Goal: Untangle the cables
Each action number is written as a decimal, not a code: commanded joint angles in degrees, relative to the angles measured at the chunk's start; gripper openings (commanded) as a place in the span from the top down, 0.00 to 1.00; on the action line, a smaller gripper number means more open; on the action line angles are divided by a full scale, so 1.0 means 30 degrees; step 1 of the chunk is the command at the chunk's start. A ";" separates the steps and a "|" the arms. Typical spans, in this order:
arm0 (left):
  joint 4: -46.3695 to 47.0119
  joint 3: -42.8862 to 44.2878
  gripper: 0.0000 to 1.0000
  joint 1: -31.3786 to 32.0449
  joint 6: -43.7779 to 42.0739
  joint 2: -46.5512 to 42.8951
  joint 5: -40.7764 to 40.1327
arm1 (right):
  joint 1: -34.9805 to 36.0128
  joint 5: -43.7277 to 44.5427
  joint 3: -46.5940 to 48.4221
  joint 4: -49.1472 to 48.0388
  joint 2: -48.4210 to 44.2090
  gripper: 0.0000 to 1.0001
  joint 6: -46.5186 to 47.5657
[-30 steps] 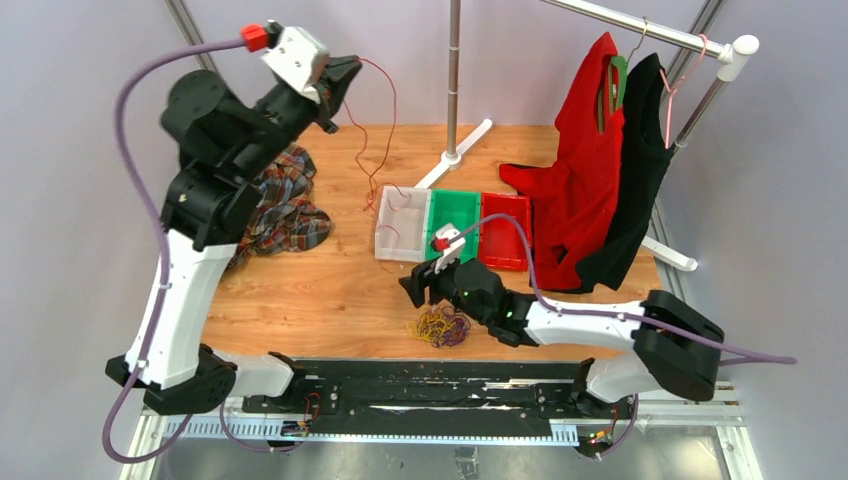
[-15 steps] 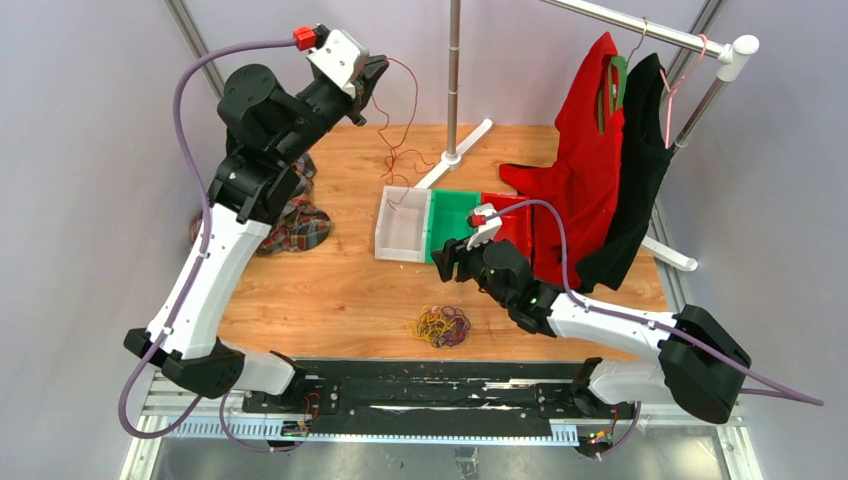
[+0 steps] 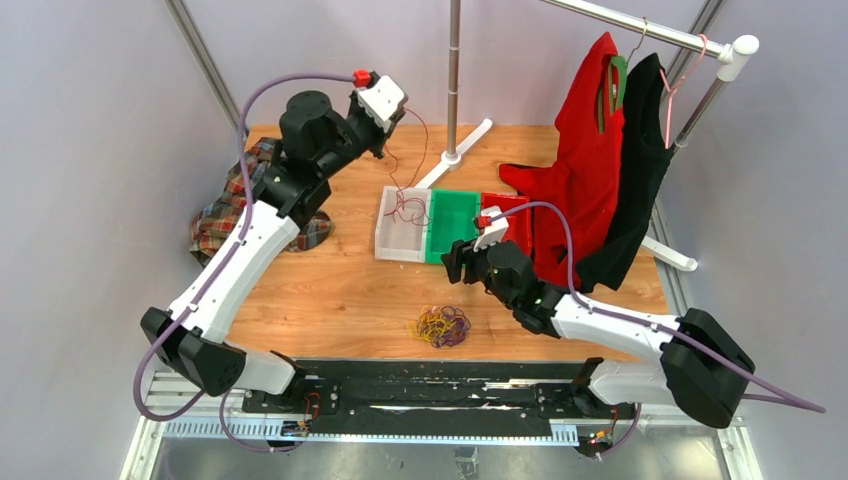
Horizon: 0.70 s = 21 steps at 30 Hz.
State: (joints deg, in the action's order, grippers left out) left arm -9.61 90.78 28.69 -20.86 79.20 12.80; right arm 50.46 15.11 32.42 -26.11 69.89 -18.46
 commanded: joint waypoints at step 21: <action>-0.0043 -0.3519 1.00 0.0182 -0.1851 0.1373 -0.1750 | -0.1009 0.0135 0.0490 0.1451 0.0342 0.39 -0.0518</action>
State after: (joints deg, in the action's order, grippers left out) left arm -9.98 80.18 28.69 -30.02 82.56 7.66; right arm 48.34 15.66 31.24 -22.31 68.27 -19.07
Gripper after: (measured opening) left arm 0.012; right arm 0.619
